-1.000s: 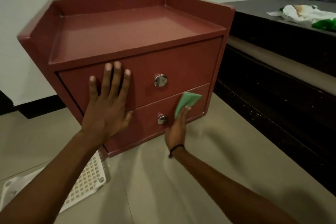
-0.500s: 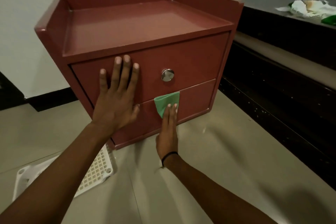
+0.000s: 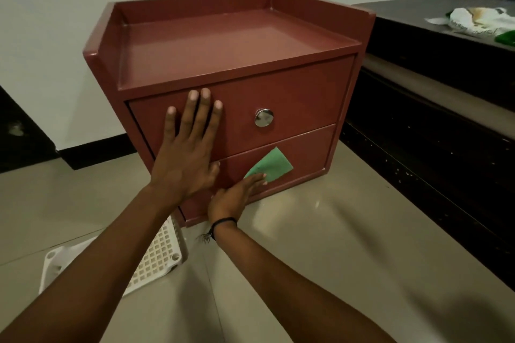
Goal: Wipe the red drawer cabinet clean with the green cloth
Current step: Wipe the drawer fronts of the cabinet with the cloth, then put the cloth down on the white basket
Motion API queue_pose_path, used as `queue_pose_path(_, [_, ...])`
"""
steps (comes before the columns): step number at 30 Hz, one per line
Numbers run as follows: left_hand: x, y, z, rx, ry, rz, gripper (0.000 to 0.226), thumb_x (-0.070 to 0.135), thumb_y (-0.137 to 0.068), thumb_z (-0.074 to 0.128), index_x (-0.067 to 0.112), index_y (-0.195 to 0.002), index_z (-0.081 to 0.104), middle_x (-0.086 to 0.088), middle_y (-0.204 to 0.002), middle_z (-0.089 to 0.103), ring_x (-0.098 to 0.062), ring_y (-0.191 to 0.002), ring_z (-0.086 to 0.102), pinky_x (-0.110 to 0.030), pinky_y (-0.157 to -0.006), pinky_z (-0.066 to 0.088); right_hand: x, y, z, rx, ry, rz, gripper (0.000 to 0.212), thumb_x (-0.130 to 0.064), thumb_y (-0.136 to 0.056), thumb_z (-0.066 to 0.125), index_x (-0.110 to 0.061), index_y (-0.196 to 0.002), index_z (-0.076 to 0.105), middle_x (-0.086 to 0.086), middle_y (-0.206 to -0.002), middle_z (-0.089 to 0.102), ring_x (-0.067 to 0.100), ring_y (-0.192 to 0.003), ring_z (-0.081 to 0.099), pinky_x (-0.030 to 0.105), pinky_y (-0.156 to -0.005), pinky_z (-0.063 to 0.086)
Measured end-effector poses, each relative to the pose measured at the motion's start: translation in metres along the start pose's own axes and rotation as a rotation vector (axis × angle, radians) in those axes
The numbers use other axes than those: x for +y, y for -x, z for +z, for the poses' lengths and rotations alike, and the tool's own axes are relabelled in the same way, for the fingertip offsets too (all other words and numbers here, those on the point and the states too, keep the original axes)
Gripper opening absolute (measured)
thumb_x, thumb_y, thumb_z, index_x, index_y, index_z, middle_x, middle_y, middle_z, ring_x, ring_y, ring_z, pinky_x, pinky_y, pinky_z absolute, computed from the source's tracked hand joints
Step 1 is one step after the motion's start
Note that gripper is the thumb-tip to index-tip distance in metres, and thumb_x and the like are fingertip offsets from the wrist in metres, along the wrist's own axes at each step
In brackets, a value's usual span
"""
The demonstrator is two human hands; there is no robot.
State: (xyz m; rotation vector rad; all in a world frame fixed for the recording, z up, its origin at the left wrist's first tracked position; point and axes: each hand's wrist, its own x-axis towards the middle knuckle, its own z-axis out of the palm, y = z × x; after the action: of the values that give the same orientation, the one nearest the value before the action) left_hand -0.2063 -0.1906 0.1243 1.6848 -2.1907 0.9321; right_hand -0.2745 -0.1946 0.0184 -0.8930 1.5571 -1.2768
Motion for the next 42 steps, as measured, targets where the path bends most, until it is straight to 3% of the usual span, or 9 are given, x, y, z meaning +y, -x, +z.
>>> queue_pose_path(8, [-0.012,0.007,-0.013,-0.050,-0.018,0.059,0.115,0.042,-0.071,0.068,0.009,-0.159,0.002,-0.016,-0.166,-0.008,-0.032,-0.154,-0.010,-0.055,-0.123,0.003,-0.006,-0.050,-0.029,0.124,-0.005,0.049,0.075,0.011,-0.086,0.043,0.005,-0.153,0.010,0.020,-0.163,0.012,0.028,-0.152,0.010,0.025,-0.120,0.006])
queue_pose_path(13, [-0.011,0.006,-0.014,-0.061,0.011,0.060,0.115,0.040,-0.072,0.069,0.009,-0.159,0.001,-0.015,-0.167,-0.009,-0.031,-0.154,-0.011,-0.053,-0.123,0.003,0.016,-0.030,-0.046,0.011,0.149,-0.133,0.080,0.015,-0.085,0.038,-0.007,-0.157,0.010,0.009,-0.165,0.010,0.022,-0.153,0.009,0.014,-0.111,0.008])
queue_pose_path(18, [-0.017,0.009,-0.020,-0.076,0.021,0.079,0.111,0.035,-0.075,0.067,0.009,-0.159,0.001,-0.013,-0.167,-0.010,-0.029,-0.154,-0.011,-0.050,-0.124,0.006,0.025,-0.021,-0.070,-0.080,0.267,-0.215,0.084,0.018,-0.085,0.038,-0.018,-0.157,0.017,0.004,-0.165,0.014,0.019,-0.151,0.020,0.018,-0.113,0.016])
queue_pose_path(23, [-0.028,0.023,-0.032,-0.109,0.084,0.084,0.095,0.031,-0.082,0.058,0.006,-0.159,0.007,-0.013,-0.167,-0.004,-0.027,-0.155,-0.006,-0.047,-0.124,0.013,0.018,0.005,-0.076,-0.166,0.261,-0.204,0.080,0.015,-0.088,0.038,-0.023,-0.156,0.020,0.004,-0.162,0.026,0.023,-0.148,0.028,0.039,-0.122,0.025])
queue_pose_path(27, [-0.045,0.067,-0.048,-0.218,0.103,0.099,0.084,0.037,-0.089,0.053,0.008,-0.158,0.015,-0.013,-0.167,0.007,-0.028,-0.155,0.006,-0.048,-0.122,0.020,-0.003,0.031,-0.067,-0.261,0.327,-0.197,0.086,0.017,-0.083,0.037,-0.026,-0.156,0.022,0.007,-0.159,0.032,0.026,-0.144,0.035,0.044,-0.118,0.031])
queue_pose_path(32, [-0.095,0.148,-0.084,-0.357,0.135,-0.234,0.082,0.048,-0.094,0.048,0.009,-0.158,0.016,-0.013,-0.167,0.009,-0.029,-0.154,0.013,-0.055,-0.120,0.024,-0.026,0.082,-0.049,-0.362,0.381,-0.224,0.081,0.016,-0.086,0.038,-0.023,-0.156,0.024,0.001,-0.162,0.027,0.025,-0.147,0.030,0.039,-0.120,0.029])
queue_pose_path(36, [-0.124,0.198,-0.105,-0.419,0.161,-0.547,0.085,0.054,-0.095,0.042,0.012,-0.159,0.006,-0.011,-0.167,-0.002,-0.027,-0.155,0.001,-0.052,-0.123,0.010,-0.034,0.124,-0.026,-0.488,0.377,-0.315,0.082,0.019,-0.084,0.037,-0.022,-0.155,0.028,0.002,-0.159,0.033,0.022,-0.146,0.033,0.036,-0.120,0.029])
queue_pose_path(39, [-0.129,0.223,-0.113,-0.432,0.165,-0.673,0.084,0.057,-0.094,0.034,0.012,-0.160,0.006,-0.011,-0.167,-0.003,-0.028,-0.155,0.001,-0.051,-0.122,0.009,-0.030,0.143,-0.005,-0.600,0.475,-0.428,0.088,0.022,-0.079,0.037,-0.022,-0.155,0.028,0.001,-0.160,0.032,0.022,-0.144,0.035,0.025,-0.114,0.031])
queue_pose_path(42, [-0.124,0.254,-0.109,-0.454,0.171,-0.744,0.084,0.059,-0.095,0.033,0.011,-0.159,0.006,-0.011,-0.167,-0.002,-0.029,-0.154,0.004,-0.054,-0.123,0.013,-0.025,0.150,0.016,-0.772,0.690,-0.590,0.093,0.021,-0.076,0.037,-0.025,-0.156,0.023,0.002,-0.163,0.023,0.024,-0.145,0.034,0.032,-0.112,0.037])
